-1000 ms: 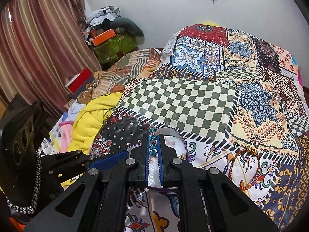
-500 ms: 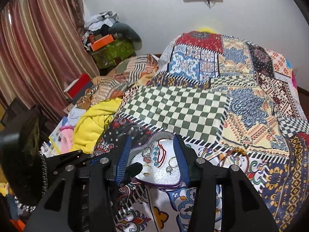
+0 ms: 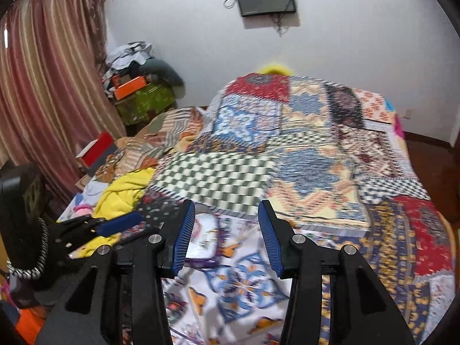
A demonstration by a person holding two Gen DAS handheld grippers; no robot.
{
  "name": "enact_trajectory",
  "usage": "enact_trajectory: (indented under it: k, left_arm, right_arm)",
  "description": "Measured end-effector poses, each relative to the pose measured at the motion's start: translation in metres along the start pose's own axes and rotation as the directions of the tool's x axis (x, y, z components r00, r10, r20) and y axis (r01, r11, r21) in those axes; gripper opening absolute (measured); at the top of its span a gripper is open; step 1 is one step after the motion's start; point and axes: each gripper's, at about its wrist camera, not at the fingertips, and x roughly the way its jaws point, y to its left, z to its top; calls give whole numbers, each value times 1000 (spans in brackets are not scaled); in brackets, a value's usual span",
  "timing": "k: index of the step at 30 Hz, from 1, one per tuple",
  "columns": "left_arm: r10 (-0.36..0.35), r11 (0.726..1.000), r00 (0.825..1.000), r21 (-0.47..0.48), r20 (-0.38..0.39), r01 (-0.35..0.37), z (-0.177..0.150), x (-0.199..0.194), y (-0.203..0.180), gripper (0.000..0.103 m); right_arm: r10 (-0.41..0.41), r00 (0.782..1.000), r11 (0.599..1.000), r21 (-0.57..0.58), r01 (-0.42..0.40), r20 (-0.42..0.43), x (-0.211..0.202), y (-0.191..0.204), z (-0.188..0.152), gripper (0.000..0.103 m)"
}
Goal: Organize jewelry
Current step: 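Reach the right gripper to a silver ring on the quilt and grasp it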
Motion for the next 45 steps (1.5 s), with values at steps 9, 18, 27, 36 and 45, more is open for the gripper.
enact_trajectory:
  k: [9, 18, 27, 36, 45]
  left_arm:
    - [-38, 998, 999, 53, -8, 38, 2, 3, -38, 37]
    - [-73, 994, 995, 79, -72, 79, -10, 25, -62, 37]
    - [-65, 996, 991, 51, -113, 71, -20, 41, -54, 37]
    - [-68, 997, 989, 24, -130, 72, -26, 50, -43, 37]
    - [-67, 997, 987, 18, -146, 70, -29, 54, -43, 37]
  right_arm:
    - [-104, 995, 992, 69, 104, 1, -28, -47, -13, 42]
    - [-111, 990, 984, 131, 121, -86, -16, -73, -39, 42]
    - [-39, 969, 995, 82, 61, -245, 36, -58, -68, 42]
    - [-6, 948, 998, 60, 27, -317, 60, -52, -86, 42]
    - [1, 951, 1000, 0, -1, -309, 67, -42, -88, 20]
